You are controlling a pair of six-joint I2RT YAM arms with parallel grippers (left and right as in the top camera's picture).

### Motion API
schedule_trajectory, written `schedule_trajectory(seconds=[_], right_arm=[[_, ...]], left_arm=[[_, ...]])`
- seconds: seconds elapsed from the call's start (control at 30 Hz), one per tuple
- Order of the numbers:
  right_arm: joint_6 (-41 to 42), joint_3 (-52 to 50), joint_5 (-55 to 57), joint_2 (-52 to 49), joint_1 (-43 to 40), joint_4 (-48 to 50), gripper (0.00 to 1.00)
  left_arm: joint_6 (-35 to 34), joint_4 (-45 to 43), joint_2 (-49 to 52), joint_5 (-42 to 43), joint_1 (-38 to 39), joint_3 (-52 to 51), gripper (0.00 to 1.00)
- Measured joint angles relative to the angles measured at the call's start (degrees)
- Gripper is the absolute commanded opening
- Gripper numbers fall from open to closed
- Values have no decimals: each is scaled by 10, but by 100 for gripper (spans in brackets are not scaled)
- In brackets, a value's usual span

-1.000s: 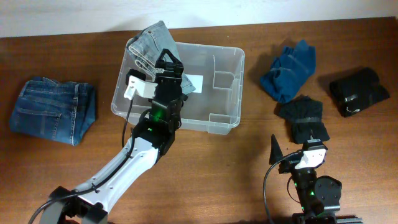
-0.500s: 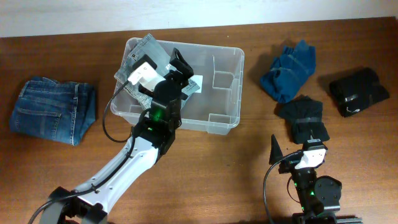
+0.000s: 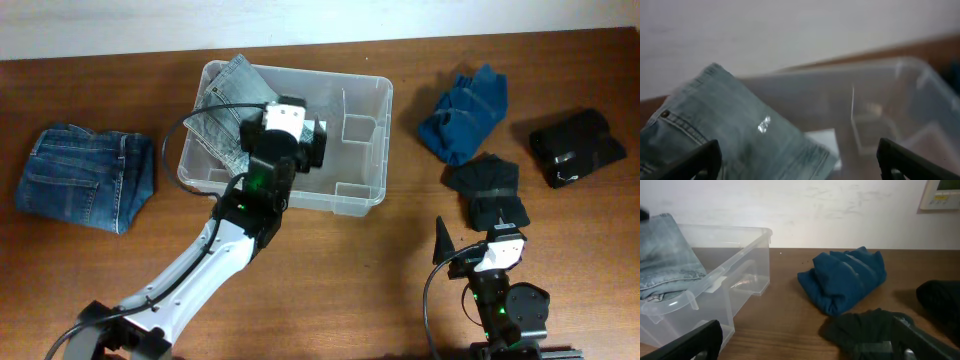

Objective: Pack container
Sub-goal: 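Lower the light-wash jeans into the bin and release them, then press and flatten the light-wash jeans inside the bin with the left gripper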

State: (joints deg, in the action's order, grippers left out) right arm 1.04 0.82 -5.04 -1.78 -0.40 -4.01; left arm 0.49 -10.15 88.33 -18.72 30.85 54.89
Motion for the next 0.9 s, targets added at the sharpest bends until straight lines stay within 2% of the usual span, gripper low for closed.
schedule_trajectory(seconds=[0.07,0.2,0.3,0.5,0.7,0.9], right_arm=[[0,0,0,0,0,0,98],[0,0,0,0,0,0,98],[0,0,0,0,0,0,99],[0,0,0,0,0,0,98],[0,0,0,0,0,0,98],[0,0,0,0,0,0,98]], left_arm=[[47,71,-4,14,0,10,99],[141,242,-4,29,-3,100,99],[193,306,-4,34,-21,186,99],[240,315,4,35,-59,224,99],[277,316,108,35,-60,225,99],[302,316,171,27,-54,225,98]])
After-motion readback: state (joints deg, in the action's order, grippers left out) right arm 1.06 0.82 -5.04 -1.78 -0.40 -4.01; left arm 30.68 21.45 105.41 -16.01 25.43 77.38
